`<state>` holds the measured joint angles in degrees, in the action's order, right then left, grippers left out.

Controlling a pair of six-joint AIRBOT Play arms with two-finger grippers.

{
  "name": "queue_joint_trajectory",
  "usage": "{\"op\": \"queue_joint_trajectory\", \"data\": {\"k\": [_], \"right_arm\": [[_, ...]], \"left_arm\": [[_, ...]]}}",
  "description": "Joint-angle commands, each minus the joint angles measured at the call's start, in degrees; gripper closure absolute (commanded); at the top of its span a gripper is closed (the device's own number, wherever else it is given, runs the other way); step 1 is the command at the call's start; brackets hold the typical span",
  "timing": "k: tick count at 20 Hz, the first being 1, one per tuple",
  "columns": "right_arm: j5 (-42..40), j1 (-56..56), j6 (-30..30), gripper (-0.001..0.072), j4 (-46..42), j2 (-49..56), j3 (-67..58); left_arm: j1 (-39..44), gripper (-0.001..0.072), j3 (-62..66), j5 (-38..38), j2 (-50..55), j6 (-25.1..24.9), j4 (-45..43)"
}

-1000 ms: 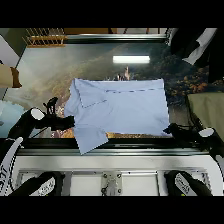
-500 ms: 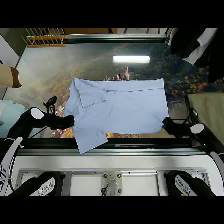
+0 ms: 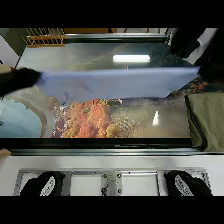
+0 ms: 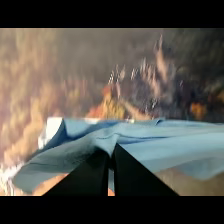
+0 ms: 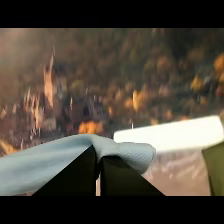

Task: Fold the clothes and pants, and hang the long-sleeved shirts on hangers.

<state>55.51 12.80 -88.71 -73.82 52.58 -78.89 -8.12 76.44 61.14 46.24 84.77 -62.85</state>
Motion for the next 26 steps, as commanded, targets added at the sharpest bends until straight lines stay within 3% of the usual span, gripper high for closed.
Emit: {"op": "queue_joint_trajectory", "data": {"k": [1, 7, 12, 15, 20, 23, 26], "right_arm": [[2.62, -0.04, 1.36, 0.0698, -1.9, -5.03, -14.19], [3.5, -0.02, 1.31, 0.0697, -2.12, -14.45, -14.91], [6.51, -0.07, 0.37, 0.0699, -1.84, -14.14, -14.93], [12.2, -0.11, 0.46, 0.0698, 1.27, -7.85, -14.91], [18.49, -3.19, 1.81, 0.0698, 1.4, 12.5, -14.91], [16.24, -6.01, 3.32, 0.0698, 1.4, 27.3, -14.93], [9.25, -7.63, 2.25, 0.0698, 1.84, 39.67, -15.52]], "left_arm": [[0.28, 0.07, 13.84, 0.17, -9.31, 0.22, -0.17], [0.26, 0.07, 19.67, 0.35, -18.29, 5.95, -0.22], [0.26, 0.0701, 20.22, 3.91, -13.99, 8.33, -0.2], [0.28, 0.07, 20.22, 9.86, -3.52, 8.31, -0.15], [0.28, 0.07, 20.22, 13.38, 21.53, 6.32, -0.09], [0.28, 0.07, 20.26, 12.48, 38.88, 4.57, 1.77], [0.28, 0.07, 20.28, 7.02, 52.04, 4.48, 6.69]]}}
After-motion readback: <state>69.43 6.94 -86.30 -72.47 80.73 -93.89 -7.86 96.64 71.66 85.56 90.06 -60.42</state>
